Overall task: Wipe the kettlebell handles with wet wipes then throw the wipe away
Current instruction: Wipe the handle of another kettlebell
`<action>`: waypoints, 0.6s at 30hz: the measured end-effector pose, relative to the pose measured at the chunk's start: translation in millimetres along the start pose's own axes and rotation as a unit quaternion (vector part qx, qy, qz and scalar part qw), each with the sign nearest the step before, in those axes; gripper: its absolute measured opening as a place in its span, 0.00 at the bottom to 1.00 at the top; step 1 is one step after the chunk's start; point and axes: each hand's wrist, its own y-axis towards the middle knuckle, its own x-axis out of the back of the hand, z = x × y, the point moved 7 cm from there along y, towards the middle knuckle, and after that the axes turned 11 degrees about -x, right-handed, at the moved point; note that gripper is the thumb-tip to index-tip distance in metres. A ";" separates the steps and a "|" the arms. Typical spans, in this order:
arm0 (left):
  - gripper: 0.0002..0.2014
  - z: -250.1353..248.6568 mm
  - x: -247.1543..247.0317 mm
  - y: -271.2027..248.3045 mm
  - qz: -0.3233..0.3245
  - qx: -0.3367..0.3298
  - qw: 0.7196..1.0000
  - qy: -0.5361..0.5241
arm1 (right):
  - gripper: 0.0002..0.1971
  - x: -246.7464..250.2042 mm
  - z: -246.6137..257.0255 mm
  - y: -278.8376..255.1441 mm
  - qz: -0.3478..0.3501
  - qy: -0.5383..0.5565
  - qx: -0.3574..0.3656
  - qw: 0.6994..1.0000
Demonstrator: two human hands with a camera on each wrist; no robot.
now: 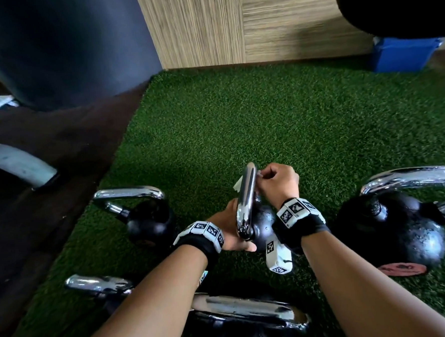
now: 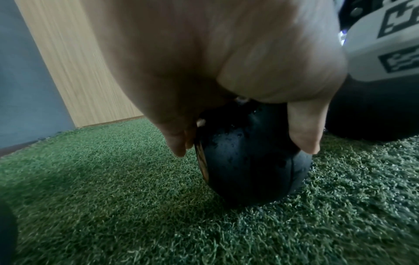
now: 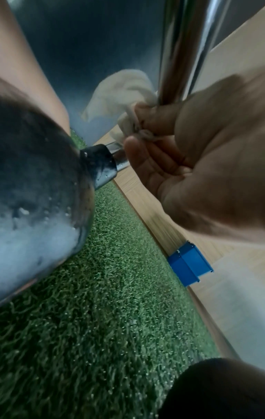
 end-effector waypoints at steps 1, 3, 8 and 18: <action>0.54 -0.9 0.5 -0.1 -0.001 -0.001 1.000 -0.004 | 0.10 -1.1 -1.6 1.0 -0.002 0.009 -0.012 1.000; 0.52 -4.8 1.7 -0.4 0.004 -0.011 1.000 0.003 | 0.10 -2.1 -4.2 3.7 -0.011 0.025 -0.039 0.999; 0.50 -8.1 5.8 -3.7 0.000 -0.030 0.999 -0.020 | 0.10 -13.7 -14.1 0.7 0.040 0.002 -0.092 0.995; 0.46 -5.0 38.0 -25.5 0.073 -0.027 0.995 -0.066 | 0.04 5.0 17.8 -2.6 0.083 -0.246 -0.014 0.966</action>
